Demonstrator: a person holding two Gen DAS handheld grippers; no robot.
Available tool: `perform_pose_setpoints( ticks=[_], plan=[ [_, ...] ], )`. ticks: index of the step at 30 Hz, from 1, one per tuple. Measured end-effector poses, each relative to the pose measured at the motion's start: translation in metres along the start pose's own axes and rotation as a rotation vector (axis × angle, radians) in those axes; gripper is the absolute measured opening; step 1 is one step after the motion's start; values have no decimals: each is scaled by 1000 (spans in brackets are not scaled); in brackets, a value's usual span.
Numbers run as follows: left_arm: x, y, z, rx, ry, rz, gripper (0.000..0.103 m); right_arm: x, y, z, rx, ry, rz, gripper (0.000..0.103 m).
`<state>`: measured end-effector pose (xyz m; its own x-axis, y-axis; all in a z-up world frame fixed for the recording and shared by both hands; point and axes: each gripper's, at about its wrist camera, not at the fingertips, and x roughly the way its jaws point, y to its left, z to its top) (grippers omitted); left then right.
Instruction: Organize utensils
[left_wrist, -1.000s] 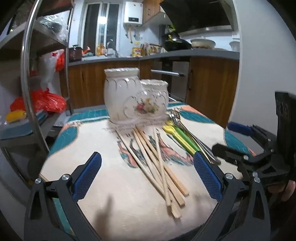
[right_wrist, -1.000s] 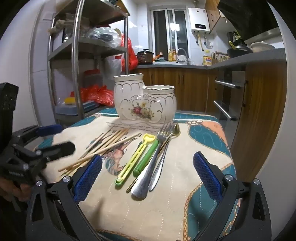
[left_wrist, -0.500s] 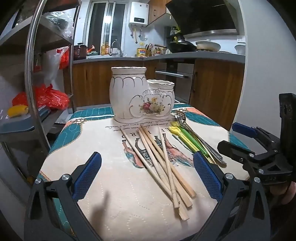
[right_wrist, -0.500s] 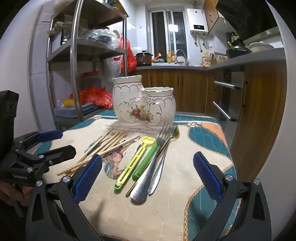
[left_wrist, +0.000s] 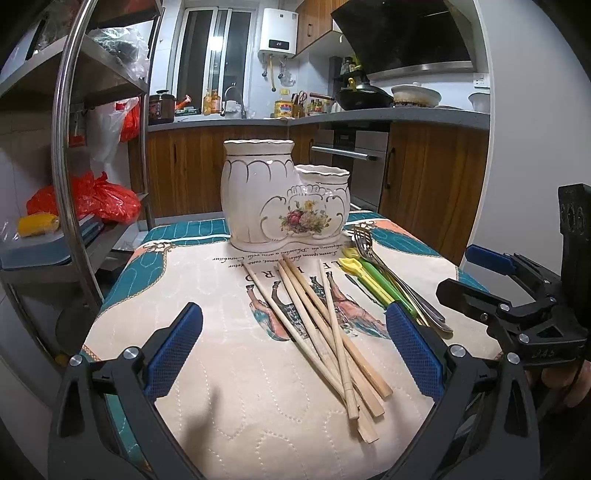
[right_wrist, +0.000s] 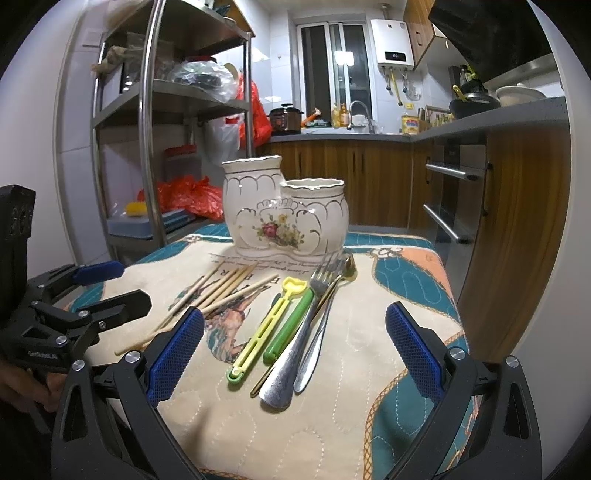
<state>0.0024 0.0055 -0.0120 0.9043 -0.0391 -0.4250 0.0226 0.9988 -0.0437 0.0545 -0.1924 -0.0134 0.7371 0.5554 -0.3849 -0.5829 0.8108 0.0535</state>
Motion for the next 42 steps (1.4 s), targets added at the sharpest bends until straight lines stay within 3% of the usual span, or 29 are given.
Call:
perform_pose_setpoints(
  ticks=[42],
  plan=[
    [-3, 2, 1, -2, -8, -1, 98, 0, 0, 0, 0, -3, 1, 98]
  ],
)
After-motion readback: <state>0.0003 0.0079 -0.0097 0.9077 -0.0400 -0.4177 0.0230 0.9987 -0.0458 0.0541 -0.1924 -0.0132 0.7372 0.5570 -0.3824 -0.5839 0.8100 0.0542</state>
